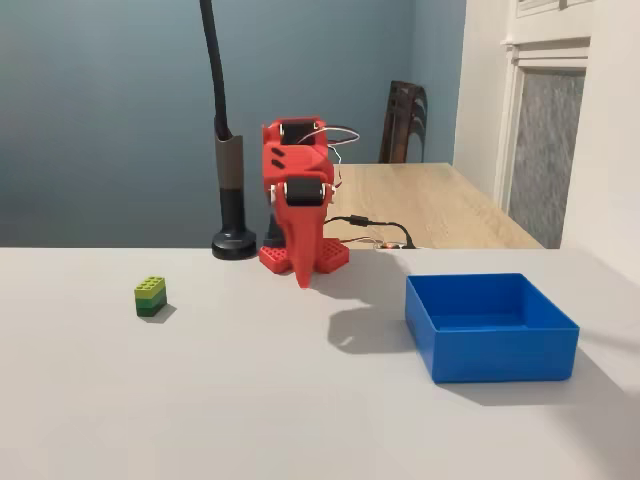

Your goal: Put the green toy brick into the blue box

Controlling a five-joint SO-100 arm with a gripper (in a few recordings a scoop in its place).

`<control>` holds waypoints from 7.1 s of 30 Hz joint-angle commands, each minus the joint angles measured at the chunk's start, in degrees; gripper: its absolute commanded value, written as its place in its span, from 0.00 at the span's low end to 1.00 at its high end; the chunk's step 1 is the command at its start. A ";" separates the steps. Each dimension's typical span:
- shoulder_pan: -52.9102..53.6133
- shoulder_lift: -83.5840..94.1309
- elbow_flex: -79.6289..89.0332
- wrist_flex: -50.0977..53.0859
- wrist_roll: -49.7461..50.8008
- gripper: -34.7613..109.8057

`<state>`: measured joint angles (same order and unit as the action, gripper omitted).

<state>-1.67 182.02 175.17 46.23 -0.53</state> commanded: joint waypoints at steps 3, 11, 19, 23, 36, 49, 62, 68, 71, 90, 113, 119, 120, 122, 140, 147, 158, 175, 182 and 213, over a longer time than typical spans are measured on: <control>-0.44 0.70 -5.89 -1.23 -0.26 0.26; 0.88 -8.09 -12.04 -1.14 3.08 0.30; 7.65 -23.12 -18.19 -1.23 7.12 0.35; 11.51 -28.74 -21.53 -1.23 9.23 0.38; 27.25 -45.26 -34.19 -1.05 19.25 0.43; 43.59 -53.79 -39.81 5.62 25.58 0.42; 48.87 -55.63 -42.45 17.40 31.99 0.46; 52.03 -59.77 -45.09 17.75 33.40 0.45; 53.26 -62.05 -46.41 17.67 33.75 0.45; 54.67 -70.84 -41.04 7.03 33.84 0.45; 54.05 -77.43 -38.94 0.88 34.54 0.27; 53.61 -77.43 -39.99 0.88 33.49 0.26; 53.53 -77.43 -40.34 0.97 33.13 0.26; 53.35 -77.34 -41.40 1.49 32.61 0.25; 39.38 -76.20 -60.03 21.97 32.87 0.24; 29.71 -76.11 -66.18 23.99 31.20 0.24; 10.28 -76.20 -68.12 23.91 27.25 0.24; -19.86 -76.29 -73.04 23.64 20.21 0.24; -29.09 -76.90 -72.16 23.47 19.69 0.24; -33.84 -77.08 -61.00 14.15 16.88 0.32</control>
<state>-34.37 103.01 113.82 60.64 15.82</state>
